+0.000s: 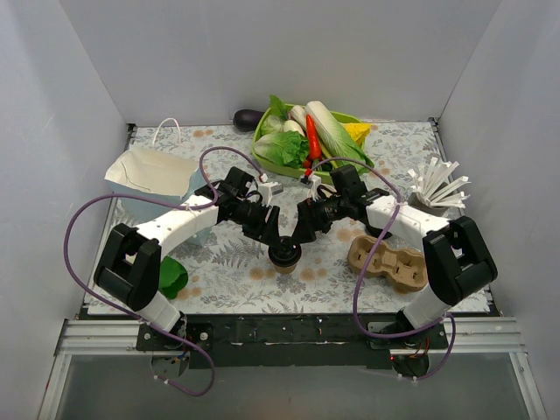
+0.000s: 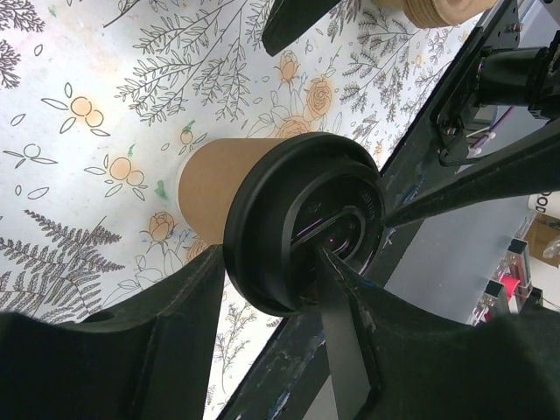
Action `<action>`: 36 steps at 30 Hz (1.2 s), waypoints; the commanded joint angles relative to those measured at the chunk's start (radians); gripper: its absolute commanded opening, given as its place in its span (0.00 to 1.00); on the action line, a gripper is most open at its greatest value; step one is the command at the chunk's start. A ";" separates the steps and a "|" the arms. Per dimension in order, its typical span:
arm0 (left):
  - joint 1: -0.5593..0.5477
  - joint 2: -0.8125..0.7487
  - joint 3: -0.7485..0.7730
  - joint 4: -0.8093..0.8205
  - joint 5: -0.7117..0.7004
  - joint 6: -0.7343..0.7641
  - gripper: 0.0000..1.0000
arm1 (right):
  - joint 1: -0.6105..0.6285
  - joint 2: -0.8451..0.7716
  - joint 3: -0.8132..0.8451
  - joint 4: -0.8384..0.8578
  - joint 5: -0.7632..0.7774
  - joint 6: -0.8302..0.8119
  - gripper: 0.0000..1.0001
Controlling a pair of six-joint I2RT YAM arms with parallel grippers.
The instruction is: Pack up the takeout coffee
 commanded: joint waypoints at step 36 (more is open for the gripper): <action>-0.005 0.026 0.014 -0.012 0.017 0.051 0.42 | -0.006 0.023 -0.159 0.196 -0.174 0.078 0.66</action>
